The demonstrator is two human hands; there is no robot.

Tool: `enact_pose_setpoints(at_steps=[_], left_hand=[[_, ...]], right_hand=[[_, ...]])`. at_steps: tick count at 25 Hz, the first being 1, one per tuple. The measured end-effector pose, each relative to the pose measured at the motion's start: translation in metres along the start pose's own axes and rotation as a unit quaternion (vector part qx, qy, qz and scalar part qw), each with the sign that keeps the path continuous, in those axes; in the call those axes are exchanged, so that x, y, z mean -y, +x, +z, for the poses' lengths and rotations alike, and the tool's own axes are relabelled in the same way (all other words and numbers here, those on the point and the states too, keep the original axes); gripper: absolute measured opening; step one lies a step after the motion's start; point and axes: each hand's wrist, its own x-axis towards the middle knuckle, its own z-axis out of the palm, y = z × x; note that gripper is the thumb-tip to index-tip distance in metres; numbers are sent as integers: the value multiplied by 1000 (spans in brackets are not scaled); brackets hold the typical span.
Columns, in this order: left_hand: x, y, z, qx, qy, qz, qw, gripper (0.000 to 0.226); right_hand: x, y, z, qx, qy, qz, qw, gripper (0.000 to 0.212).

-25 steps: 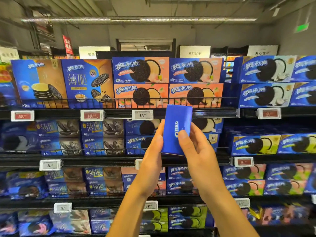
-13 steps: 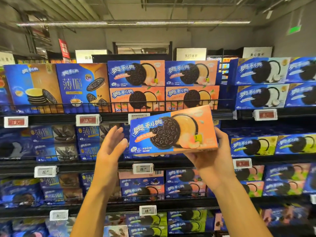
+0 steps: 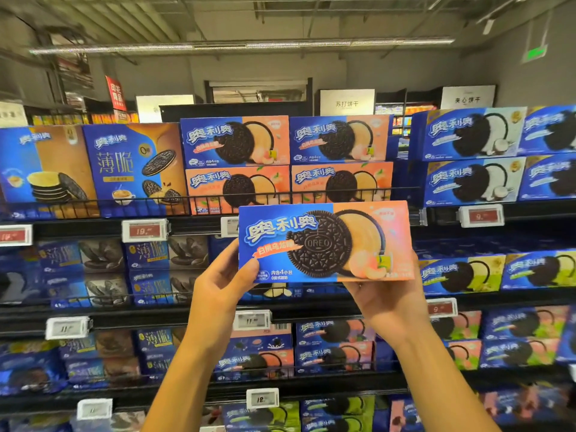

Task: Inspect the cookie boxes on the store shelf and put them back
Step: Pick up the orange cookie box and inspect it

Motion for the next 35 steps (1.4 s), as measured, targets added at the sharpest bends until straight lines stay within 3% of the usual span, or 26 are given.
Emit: enact_pose_setpoints(at_steps=[5,7,11,14,19,21,27,35], left_hand=[[9,12,20,-53,-14,27,998,54],[12,19,29,-62,-11,31,998,48],[16,44,53,-67,-1,24,997,58],[8,73,71,-60,48,52,996,43],[-10,144,100,-66,147,91,983,34],[-15,169,111,-81,161,114,977,34],[-13,216,121,-157,241,141,947,33],[1,228,125,-171,328,167,914,35]], right_hand=[[32,14,-13,-61,-195,-144,968,22],[46,21,-16,-74,-251,-174,949,27],[78,37,-18,0,-331,-178,927,34],[100,55,-12,35,-432,-217,875,43],[138,114,12,-15,-589,-299,751,40],[146,136,24,-11,-616,-313,723,41],[152,177,38,-39,-607,-342,716,36],[151,198,30,-44,-616,-317,720,34]])
